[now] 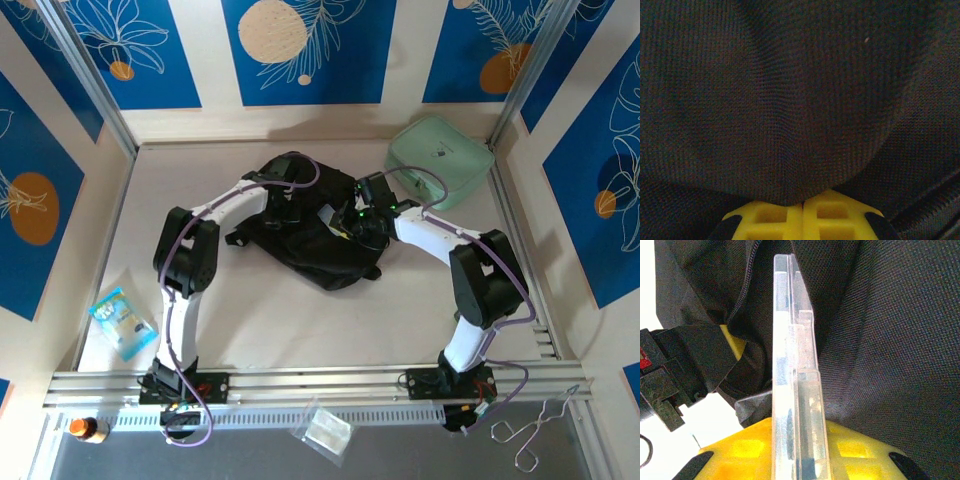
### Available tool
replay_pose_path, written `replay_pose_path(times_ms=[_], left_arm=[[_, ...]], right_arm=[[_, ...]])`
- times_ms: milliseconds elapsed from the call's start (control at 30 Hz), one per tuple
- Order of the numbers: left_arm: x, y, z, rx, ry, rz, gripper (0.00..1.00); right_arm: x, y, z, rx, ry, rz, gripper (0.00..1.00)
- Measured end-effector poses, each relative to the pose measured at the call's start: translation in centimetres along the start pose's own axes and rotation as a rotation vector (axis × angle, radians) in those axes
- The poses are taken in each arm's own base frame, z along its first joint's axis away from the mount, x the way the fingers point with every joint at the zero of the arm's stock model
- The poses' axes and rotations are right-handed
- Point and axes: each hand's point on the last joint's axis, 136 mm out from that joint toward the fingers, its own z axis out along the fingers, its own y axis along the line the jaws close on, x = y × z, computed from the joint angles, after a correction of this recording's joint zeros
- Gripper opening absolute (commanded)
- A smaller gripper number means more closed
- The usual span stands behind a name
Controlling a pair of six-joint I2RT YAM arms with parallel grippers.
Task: Pack books, pencil case, and school supplies into a backpack
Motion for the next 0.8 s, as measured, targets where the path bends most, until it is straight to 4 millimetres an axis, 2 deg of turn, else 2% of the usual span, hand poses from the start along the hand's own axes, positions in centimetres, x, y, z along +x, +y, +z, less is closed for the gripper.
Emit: replay_pose_path(times_ms=[133, 233, 400, 533, 667, 800], left_arm=[[0.0, -0.3, -0.5, 0.032, -0.018, -0.002, 0.00], [-0.1, -0.8, -1.6, 0.085, -0.047, -0.010, 0.00], [-0.8, -1.8, -4.5, 0.176, -0.111, -0.011, 0.00], [-0.5, -2.1, -5.4, 0.206, -0.124, 0.000, 0.00], [-0.1, -2.2, -5.2, 0.218, -0.117, 0.011, 0.00], [-0.2, -2.3, -5.1, 0.227, -0.120, 0.011, 0.00]], right_arm=[[0.1, 0.0, 0.0, -0.011, 0.018, -0.009, 0.10], [0.5, 0.3, 0.2, -0.042, 0.057, -0.028, 0.10], [1.4, 1.6, 1.5, -0.130, 0.160, -0.064, 0.11], [1.6, 2.4, 2.6, -0.187, 0.208, -0.076, 0.12], [1.0, 3.3, 3.7, -0.230, 0.223, -0.073, 0.19], [-0.1, 3.9, 4.4, -0.248, 0.212, -0.055, 0.40]])
